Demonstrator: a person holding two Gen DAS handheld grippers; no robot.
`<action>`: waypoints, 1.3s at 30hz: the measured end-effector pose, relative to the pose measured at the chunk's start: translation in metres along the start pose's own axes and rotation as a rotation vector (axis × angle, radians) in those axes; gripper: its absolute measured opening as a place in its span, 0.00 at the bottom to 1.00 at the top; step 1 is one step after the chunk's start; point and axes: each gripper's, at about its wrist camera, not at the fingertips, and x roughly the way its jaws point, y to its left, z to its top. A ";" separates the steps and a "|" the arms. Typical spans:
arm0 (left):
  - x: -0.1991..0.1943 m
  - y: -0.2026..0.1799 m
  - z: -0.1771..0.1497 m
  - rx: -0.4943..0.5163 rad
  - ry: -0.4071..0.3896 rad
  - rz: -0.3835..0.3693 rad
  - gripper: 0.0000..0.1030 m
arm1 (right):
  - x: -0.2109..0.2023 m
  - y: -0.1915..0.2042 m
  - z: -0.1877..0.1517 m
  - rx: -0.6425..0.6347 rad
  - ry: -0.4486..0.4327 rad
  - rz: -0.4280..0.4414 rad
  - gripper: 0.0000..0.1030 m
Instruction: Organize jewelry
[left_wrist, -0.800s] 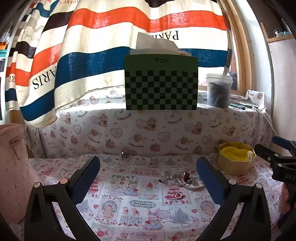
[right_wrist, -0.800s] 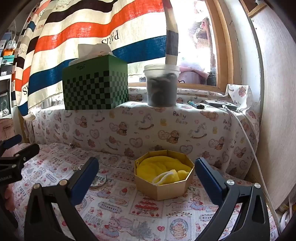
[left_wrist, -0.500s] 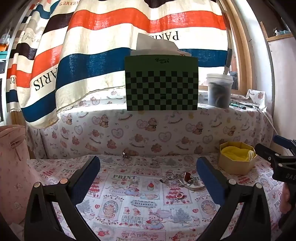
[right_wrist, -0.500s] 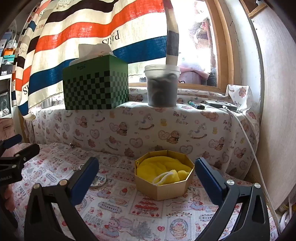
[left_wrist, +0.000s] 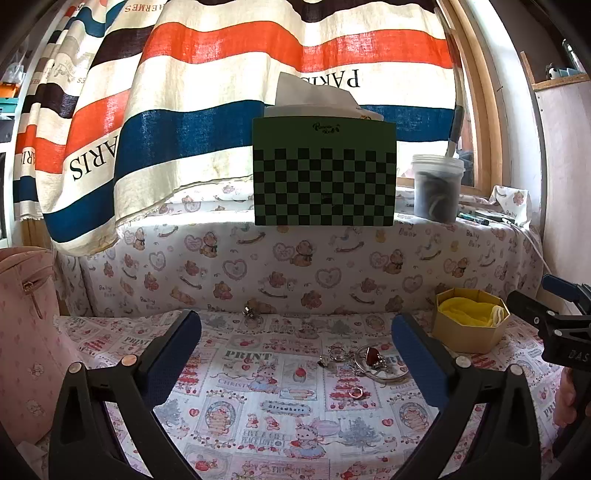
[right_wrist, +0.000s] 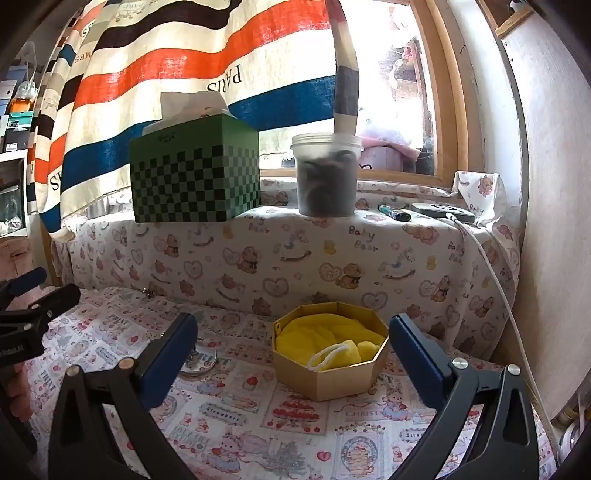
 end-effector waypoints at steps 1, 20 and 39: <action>0.001 0.000 0.000 0.001 0.002 0.000 0.99 | 0.000 0.000 0.000 -0.001 -0.001 -0.001 1.00; 0.007 0.000 -0.003 -0.002 0.023 0.027 1.00 | -0.003 0.002 0.001 -0.001 -0.006 0.004 1.00; 0.004 0.004 -0.003 -0.019 0.018 0.064 1.00 | -0.008 0.004 -0.001 -0.013 -0.008 -0.010 1.00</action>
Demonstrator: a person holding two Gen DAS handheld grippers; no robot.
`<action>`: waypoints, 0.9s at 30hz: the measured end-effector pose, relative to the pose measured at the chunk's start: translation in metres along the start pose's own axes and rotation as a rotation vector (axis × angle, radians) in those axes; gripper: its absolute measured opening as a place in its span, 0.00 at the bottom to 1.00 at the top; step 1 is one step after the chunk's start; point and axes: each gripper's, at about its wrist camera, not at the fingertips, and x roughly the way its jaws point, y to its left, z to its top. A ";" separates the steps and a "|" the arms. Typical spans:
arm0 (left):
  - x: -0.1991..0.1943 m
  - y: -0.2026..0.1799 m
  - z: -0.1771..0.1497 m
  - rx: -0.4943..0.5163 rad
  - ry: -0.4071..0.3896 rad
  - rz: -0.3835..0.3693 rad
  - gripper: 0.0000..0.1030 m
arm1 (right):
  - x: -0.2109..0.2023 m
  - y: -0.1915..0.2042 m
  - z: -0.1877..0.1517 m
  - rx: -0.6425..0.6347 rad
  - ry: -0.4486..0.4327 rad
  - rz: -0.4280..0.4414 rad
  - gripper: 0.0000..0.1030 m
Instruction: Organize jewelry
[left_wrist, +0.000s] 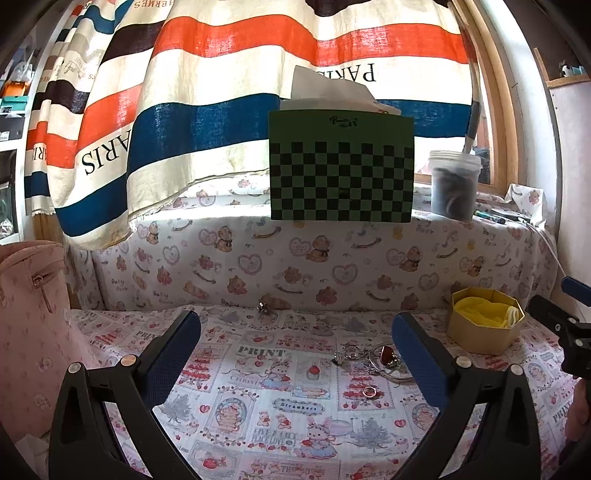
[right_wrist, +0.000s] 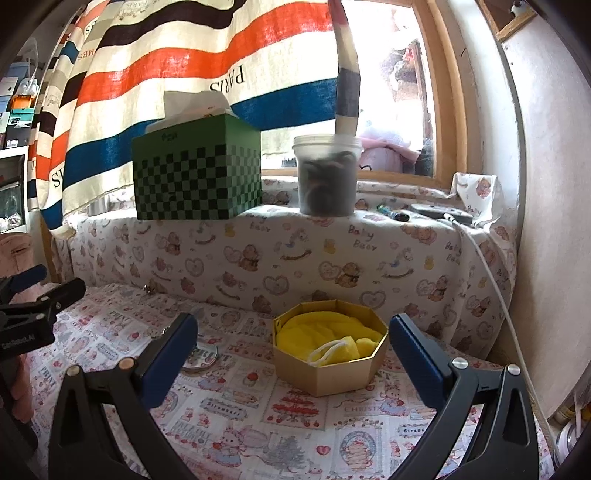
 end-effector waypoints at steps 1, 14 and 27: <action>0.000 0.000 0.000 -0.002 0.001 -0.001 1.00 | 0.000 0.000 0.000 0.000 0.003 -0.001 1.00; 0.001 -0.002 0.001 0.008 0.002 0.017 1.00 | 0.003 0.000 0.001 -0.003 0.009 -0.005 1.00; 0.002 -0.003 0.001 0.014 0.001 0.025 1.00 | 0.004 -0.001 0.000 0.007 0.018 -0.019 1.00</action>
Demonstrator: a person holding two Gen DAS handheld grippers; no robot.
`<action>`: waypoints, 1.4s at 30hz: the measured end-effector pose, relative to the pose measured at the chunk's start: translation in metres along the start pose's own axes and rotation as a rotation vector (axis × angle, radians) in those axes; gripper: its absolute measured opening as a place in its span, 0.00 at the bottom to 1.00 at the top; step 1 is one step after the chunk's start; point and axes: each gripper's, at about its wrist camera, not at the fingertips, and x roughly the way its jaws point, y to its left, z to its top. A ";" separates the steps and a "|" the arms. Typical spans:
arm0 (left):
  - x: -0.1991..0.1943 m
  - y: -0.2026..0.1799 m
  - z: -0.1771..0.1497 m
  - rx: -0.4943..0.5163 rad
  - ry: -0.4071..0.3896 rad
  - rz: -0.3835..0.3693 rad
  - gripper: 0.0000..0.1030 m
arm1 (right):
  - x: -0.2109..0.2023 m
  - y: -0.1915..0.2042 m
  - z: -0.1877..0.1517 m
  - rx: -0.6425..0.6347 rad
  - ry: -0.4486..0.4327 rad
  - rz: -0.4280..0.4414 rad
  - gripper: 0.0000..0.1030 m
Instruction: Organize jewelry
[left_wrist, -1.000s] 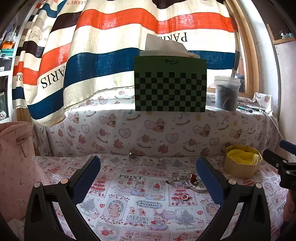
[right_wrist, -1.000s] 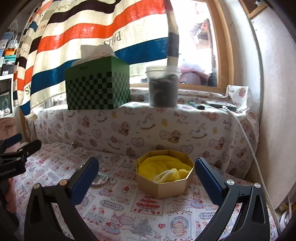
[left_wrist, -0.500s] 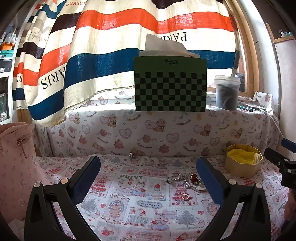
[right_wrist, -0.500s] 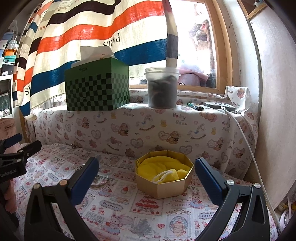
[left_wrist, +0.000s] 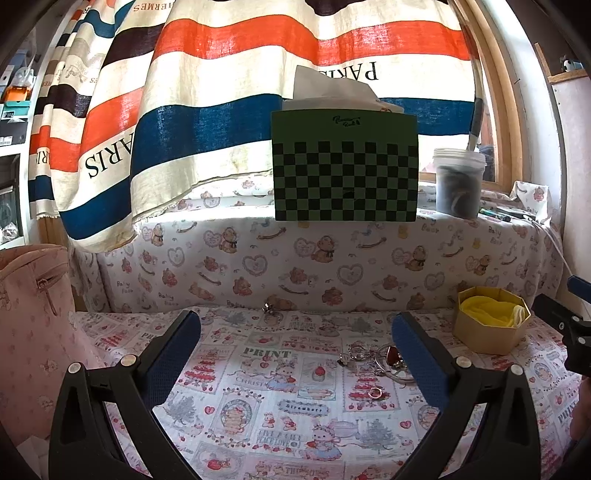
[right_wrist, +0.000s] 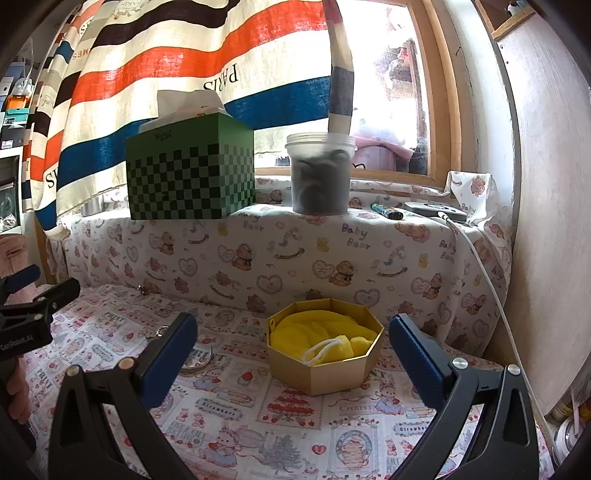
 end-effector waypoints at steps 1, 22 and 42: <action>0.000 0.000 0.000 -0.001 0.001 0.001 1.00 | 0.000 0.000 0.000 0.001 0.002 -0.001 1.00; 0.032 -0.035 0.033 0.172 0.294 -0.135 1.00 | 0.019 -0.049 0.000 0.241 0.111 -0.036 1.00; 0.114 -0.077 0.022 -0.007 0.752 -0.220 0.67 | 0.022 -0.054 -0.002 0.232 0.098 -0.087 1.00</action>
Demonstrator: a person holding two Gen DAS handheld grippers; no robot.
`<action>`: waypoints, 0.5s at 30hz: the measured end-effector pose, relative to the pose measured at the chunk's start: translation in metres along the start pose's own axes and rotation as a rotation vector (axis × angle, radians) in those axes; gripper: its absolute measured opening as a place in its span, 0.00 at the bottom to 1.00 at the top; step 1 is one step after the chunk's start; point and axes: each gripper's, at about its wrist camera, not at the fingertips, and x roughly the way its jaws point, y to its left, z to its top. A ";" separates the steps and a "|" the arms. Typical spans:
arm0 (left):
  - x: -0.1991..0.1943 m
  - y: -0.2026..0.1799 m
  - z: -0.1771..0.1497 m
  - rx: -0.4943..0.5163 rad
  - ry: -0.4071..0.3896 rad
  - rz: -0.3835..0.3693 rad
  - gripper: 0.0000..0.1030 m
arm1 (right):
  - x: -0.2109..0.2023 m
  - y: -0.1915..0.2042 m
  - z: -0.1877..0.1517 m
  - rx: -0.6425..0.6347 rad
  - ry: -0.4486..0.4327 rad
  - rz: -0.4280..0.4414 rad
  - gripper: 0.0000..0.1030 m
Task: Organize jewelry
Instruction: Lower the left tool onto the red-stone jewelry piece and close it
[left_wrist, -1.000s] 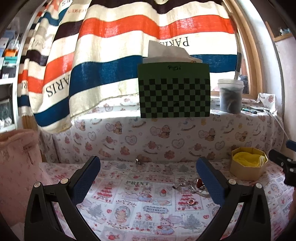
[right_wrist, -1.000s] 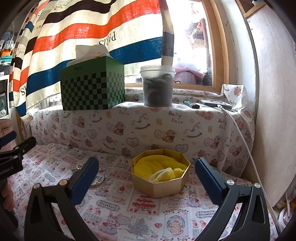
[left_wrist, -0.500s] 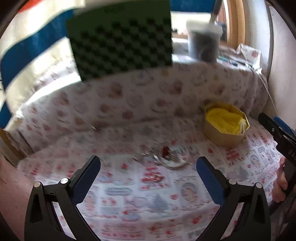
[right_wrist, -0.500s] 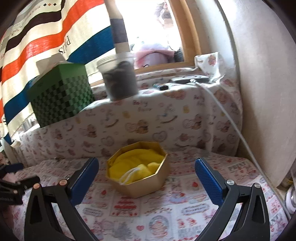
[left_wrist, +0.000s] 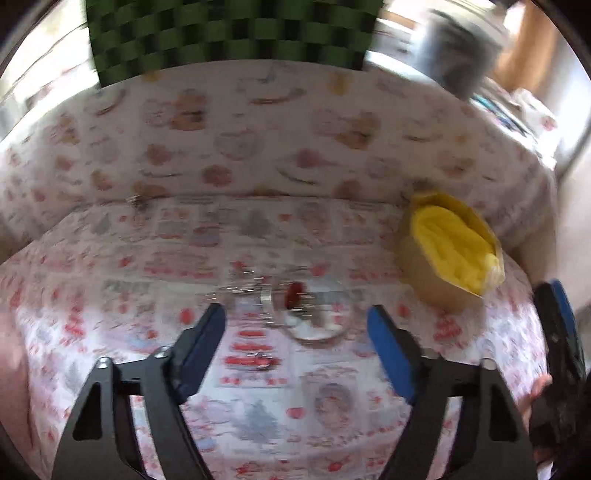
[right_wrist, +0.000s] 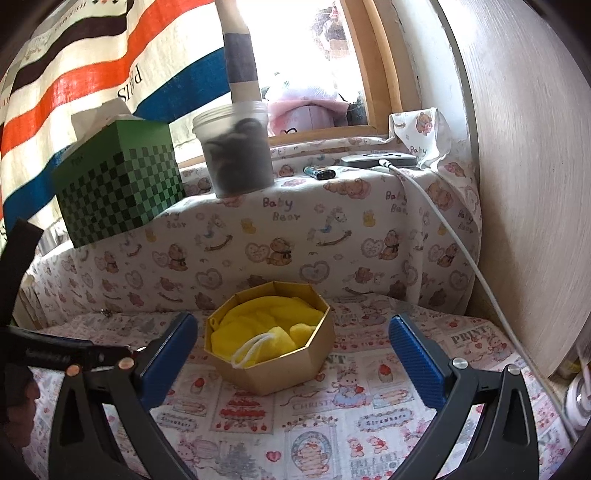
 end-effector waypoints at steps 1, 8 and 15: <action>-0.001 -0.001 -0.001 0.005 0.002 -0.004 0.65 | 0.001 0.001 0.000 -0.012 0.002 -0.001 1.00; 0.009 -0.016 0.007 0.068 0.017 0.053 0.40 | 0.000 0.005 -0.002 -0.028 0.002 -0.002 1.00; 0.028 -0.017 0.017 0.079 0.045 0.073 0.25 | 0.003 0.005 -0.003 -0.011 0.033 0.038 1.00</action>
